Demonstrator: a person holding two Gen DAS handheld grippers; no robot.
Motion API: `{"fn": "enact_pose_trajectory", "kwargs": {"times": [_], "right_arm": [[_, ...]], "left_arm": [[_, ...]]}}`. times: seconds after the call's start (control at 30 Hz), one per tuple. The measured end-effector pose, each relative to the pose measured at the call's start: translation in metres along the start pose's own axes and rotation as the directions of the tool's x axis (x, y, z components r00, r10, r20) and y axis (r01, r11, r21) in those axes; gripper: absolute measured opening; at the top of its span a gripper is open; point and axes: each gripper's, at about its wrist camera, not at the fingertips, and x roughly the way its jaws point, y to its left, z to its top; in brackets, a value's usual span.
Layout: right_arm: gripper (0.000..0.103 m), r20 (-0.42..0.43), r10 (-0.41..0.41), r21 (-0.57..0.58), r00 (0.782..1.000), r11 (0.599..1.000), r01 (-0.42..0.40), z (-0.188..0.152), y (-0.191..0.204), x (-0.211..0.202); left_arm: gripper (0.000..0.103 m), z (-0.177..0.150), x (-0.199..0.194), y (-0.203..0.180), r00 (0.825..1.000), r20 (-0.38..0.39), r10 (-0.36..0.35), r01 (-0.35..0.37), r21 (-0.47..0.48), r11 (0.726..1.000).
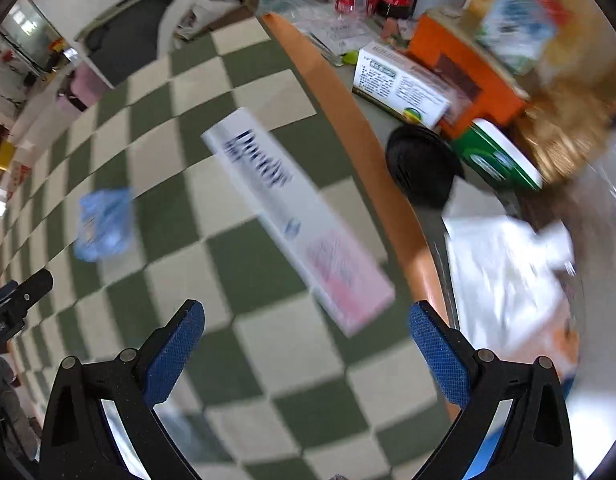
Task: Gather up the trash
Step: 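Grasp the white Doctor toothpaste box with the right tool while the left tool grasps the blue bag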
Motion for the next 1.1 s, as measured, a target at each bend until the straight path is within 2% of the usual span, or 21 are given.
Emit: {"fn": "enact_pose_trajectory", "kwargs": {"times": [0.07,0.13,0.2,0.3,0.33,0.37,0.4,0.43,0.47,0.6,0.7,0.83,0.93,1.1], "right_arm": [[0.103,-0.023,-0.002,-0.010,1.000,1.000,0.002,0.019,0.001,0.021],[0.103,-0.051,-0.012,-0.032,0.999,0.999,0.011,0.035,0.004,0.041],[0.103,-0.086,-0.026,-0.066,0.996,0.998,0.020,0.048,0.009,0.061],[0.103,-0.109,-0.059,-0.110,0.992,0.993,0.047,0.056,0.016,0.079],[0.102,-0.108,-0.064,-0.120,0.992,0.991,0.051,0.057,0.018,0.083],[0.095,-0.104,-0.059,-0.122,0.993,0.991,0.046,0.057,0.019,0.085],[0.076,-0.097,-0.051,-0.121,0.994,0.992,0.040,0.057,0.020,0.085],[0.068,-0.092,-0.047,-0.121,0.995,0.992,0.036,0.057,0.021,0.085],[0.065,-0.084,-0.048,-0.118,0.995,0.992,0.038,0.057,0.021,0.084],[0.052,-0.031,-0.014,-0.092,0.999,0.996,0.011,0.050,0.023,0.071],[0.051,-0.004,0.031,-0.060,1.000,0.998,-0.031,0.041,0.025,0.058],[0.050,0.029,0.089,-0.024,0.996,0.996,-0.088,0.020,0.030,0.036],[0.050,0.051,0.132,-0.016,0.990,0.991,-0.131,-0.007,0.041,0.016],[0.050,0.095,0.201,-0.035,0.975,0.979,-0.199,-0.081,0.075,-0.034]], "left_arm": [[0.101,0.011,0.018,-0.005,0.999,-0.032,-0.003,0.004,0.016,1.000],[0.088,0.018,0.035,-0.008,0.998,-0.065,-0.010,0.011,0.026,1.000],[0.064,0.020,0.043,-0.007,0.996,-0.086,-0.027,0.028,0.017,0.999],[0.044,0.018,0.045,-0.003,0.995,-0.087,-0.050,0.051,0.005,0.999],[0.041,0.017,0.043,-0.003,0.995,-0.082,-0.048,0.049,0.004,0.999],[0.036,0.015,0.040,-0.002,0.996,-0.079,-0.046,0.047,0.004,0.999],[0.028,0.014,0.038,-0.001,0.996,-0.076,-0.042,0.042,0.004,0.999],[0.025,0.012,0.034,0.000,0.997,-0.073,-0.036,0.037,0.003,0.999],[0.020,0.010,0.030,0.001,0.997,-0.066,-0.031,0.031,0.001,1.000],[0.015,-0.002,0.007,0.008,1.000,-0.025,-0.013,0.012,-0.008,1.000],[0.013,-0.016,-0.015,0.016,1.000,0.013,-0.003,0.003,-0.021,1.000],[0.013,-0.052,-0.050,0.033,0.998,0.066,0.003,0.000,-0.046,0.999],[0.013,-0.080,-0.068,0.055,0.996,0.091,-0.019,0.026,-0.070,0.997],[0.013,-0.151,-0.103,0.088,0.990,0.136,-0.031,0.042,-0.079,0.996]]}}
